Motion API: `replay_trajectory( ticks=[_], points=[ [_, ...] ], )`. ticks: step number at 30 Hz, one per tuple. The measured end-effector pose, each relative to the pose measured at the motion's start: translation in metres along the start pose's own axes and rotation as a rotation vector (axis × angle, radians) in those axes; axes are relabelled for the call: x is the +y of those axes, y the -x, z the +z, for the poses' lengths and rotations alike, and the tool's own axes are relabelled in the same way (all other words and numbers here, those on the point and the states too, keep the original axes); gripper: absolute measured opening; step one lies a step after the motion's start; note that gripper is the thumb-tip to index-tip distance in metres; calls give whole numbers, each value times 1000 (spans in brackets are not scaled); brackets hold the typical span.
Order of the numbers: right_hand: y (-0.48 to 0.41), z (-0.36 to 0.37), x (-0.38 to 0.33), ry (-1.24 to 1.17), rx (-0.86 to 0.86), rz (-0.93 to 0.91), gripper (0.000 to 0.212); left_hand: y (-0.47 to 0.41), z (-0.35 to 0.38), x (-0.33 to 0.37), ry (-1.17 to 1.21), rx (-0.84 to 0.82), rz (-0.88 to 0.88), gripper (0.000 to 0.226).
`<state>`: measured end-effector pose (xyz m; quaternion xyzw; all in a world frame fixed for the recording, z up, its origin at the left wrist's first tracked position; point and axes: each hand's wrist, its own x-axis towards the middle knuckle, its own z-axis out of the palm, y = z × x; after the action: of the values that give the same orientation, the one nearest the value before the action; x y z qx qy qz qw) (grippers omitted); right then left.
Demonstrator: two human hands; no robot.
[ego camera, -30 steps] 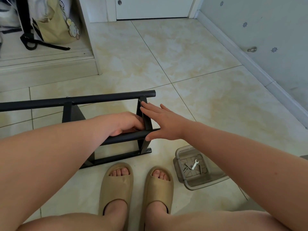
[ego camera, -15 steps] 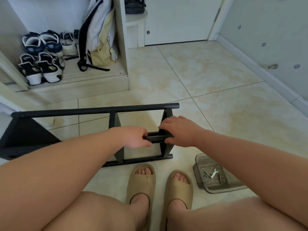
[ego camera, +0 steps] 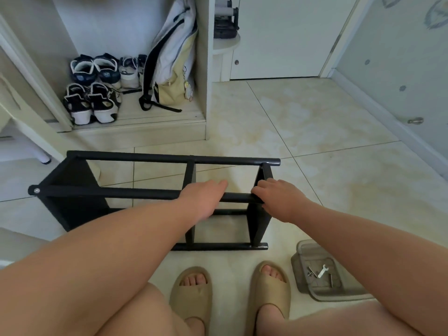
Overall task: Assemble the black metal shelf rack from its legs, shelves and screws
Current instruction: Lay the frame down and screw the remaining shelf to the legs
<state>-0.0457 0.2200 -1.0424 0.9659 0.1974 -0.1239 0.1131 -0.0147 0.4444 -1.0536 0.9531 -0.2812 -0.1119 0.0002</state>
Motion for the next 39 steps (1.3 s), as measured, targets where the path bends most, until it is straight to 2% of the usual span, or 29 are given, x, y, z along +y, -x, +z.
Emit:
replay_trajectory(
  ticks=[2,6,11,15,21,25,31,39],
  points=[
    [3,-5,0,-20,56,65,38,0,-5,2,23,87,4,41],
    [13,-5,0,-21,133,167,57,-2,-15,10,61,143,-21,32],
    [14,2,16,-22,205,272,65,-16,-15,22,92,169,-52,29],
    [0,27,25,-26,207,317,67,-41,4,17,47,193,-92,30],
    [-62,80,46,-191,182,335,76,-105,42,-13,26,233,-154,31],
    [-121,110,50,-269,203,360,75,-151,71,-39,30,202,-183,29],
    [-186,153,59,-319,134,365,75,-201,110,-67,53,137,-208,40],
    [-201,157,67,-338,117,383,75,-221,128,-72,60,224,-242,35]
  ],
)
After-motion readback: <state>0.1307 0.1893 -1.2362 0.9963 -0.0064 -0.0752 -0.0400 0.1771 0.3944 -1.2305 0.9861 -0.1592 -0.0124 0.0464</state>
